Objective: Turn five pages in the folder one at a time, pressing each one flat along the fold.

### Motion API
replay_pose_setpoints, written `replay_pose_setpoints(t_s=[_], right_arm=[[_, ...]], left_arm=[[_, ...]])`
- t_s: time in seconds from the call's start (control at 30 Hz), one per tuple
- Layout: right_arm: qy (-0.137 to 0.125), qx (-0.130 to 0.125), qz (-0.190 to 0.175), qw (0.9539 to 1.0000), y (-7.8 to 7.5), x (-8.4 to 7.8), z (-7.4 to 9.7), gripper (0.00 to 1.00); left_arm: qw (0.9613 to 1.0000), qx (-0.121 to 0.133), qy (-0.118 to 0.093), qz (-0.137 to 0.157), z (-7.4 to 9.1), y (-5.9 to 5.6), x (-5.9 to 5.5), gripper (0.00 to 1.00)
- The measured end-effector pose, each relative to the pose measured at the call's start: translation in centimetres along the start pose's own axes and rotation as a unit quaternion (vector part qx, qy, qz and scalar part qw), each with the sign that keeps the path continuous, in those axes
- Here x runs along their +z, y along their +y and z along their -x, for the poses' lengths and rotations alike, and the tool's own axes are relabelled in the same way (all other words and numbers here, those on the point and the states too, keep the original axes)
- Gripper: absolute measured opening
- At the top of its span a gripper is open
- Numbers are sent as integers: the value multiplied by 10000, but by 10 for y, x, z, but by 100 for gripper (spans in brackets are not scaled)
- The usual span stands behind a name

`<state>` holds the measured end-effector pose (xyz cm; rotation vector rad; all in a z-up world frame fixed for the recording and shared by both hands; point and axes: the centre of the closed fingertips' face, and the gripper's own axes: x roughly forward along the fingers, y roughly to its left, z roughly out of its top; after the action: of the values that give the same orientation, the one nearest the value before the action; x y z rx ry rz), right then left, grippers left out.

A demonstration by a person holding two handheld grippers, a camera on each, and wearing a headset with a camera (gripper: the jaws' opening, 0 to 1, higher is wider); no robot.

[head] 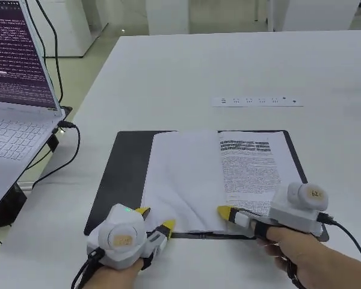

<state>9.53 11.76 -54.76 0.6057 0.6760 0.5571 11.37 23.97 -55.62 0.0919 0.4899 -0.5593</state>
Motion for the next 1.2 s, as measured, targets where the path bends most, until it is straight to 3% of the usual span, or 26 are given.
replay_pose_setpoints(t_s=[1.2], right_arm=[[437,71,-259,9987,18,-34,34,0]], left_arm=[[10000,22,53,23,0,0,0,36]])
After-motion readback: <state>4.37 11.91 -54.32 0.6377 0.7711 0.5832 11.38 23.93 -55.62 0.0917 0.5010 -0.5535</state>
